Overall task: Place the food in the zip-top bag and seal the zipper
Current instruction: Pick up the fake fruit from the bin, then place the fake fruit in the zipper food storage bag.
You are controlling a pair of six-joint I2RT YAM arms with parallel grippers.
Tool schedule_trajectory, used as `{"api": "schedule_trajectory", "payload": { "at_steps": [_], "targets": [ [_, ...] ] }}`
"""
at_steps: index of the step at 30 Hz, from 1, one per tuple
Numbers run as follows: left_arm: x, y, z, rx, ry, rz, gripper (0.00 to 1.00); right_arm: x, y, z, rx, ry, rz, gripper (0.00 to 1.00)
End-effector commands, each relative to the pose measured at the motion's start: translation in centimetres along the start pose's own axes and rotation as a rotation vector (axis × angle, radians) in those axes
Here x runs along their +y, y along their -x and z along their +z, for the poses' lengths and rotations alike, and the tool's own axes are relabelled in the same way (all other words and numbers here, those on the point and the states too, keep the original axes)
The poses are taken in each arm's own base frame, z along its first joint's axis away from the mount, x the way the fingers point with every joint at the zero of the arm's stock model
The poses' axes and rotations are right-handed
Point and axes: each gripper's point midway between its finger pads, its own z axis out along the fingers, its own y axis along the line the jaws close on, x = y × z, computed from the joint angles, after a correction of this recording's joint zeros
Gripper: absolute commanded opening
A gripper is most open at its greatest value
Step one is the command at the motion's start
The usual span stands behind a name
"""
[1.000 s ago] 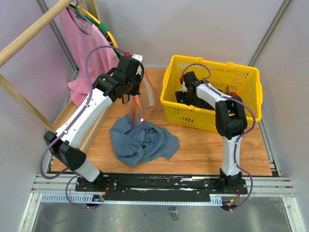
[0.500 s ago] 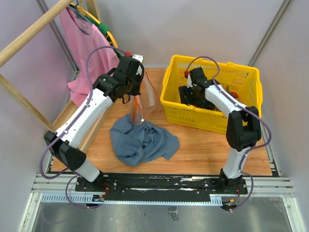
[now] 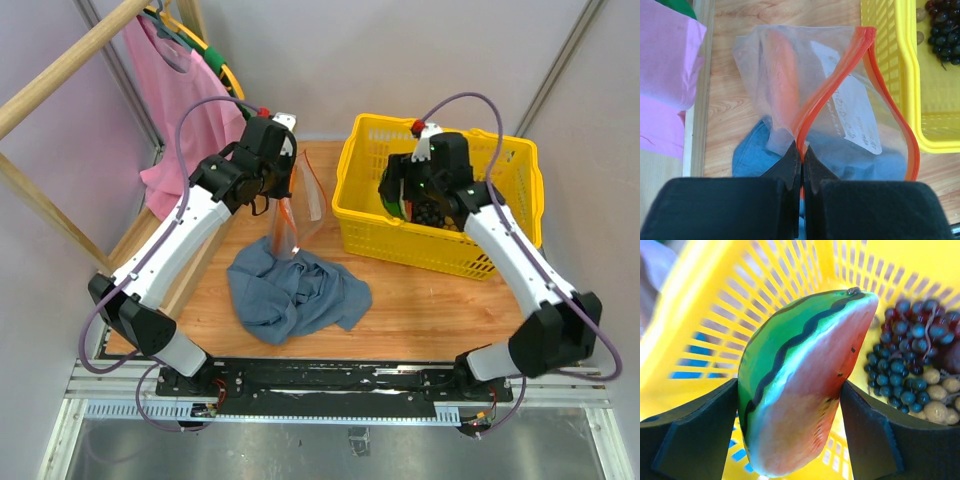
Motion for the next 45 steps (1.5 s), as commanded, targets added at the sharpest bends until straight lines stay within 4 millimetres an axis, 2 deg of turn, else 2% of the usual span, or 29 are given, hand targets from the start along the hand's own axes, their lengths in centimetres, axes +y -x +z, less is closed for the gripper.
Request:
{"api": "schedule_trajectory", "payload": {
  "at_steps": [1, 5, 10, 15, 21, 26, 29, 35, 39, 45],
  "targets": [
    [-0.2, 1.6, -1.3, -0.073, -0.031, -0.02, 0.0, 3.3, 5.5, -4.2, -0.268, 0.124, 0.021, 0.15],
    [-0.5, 1.6, -1.2, -0.077, -0.043, -0.025, 0.0, 5.7, 8.1, -7.6, -0.421, 0.211, 0.025, 0.14],
    [-1.0, 1.7, -1.2, -0.08, -0.069, -0.038, 0.0, 9.3, 10.2, -10.5, -0.564, 0.341, 0.018, 0.14],
    [-1.3, 1.9, -1.2, -0.083, -0.085, -0.046, 0.0, 13.0, 11.1, -12.2, -0.659, 0.471, 0.013, 0.15],
    [-1.3, 1.9, -1.1, -0.084, -0.095, -0.062, 0.0, 18.4, 10.9, -13.0, -0.751, 0.642, -0.02, 0.16],
    [-1.4, 2.1, -1.3, -0.089, -0.109, -0.072, 0.0, 21.7, 10.0, -12.1, -0.784, 0.727, -0.05, 0.17],
    [-1.3, 2.1, -1.4, -0.091, -0.111, -0.075, 0.0, 22.7, 9.3, -10.8, -0.784, 0.735, -0.064, 0.17],
    [-1.2, 2.3, -1.7, -0.099, -0.114, -0.083, 0.0, 23.9, 6.9, -7.7, -0.744, 0.768, -0.071, 0.2],
    [-1.1, 2.4, -1.8, -0.102, -0.116, -0.09, 0.0, 23.9, 5.3, -5.8, -0.708, 0.756, -0.09, 0.24],
    [-0.9, 2.5, -1.8, -0.103, -0.122, -0.102, 0.0, 23.7, 3.4, -4.3, -0.671, 0.753, -0.115, 0.39]
  ]
}}
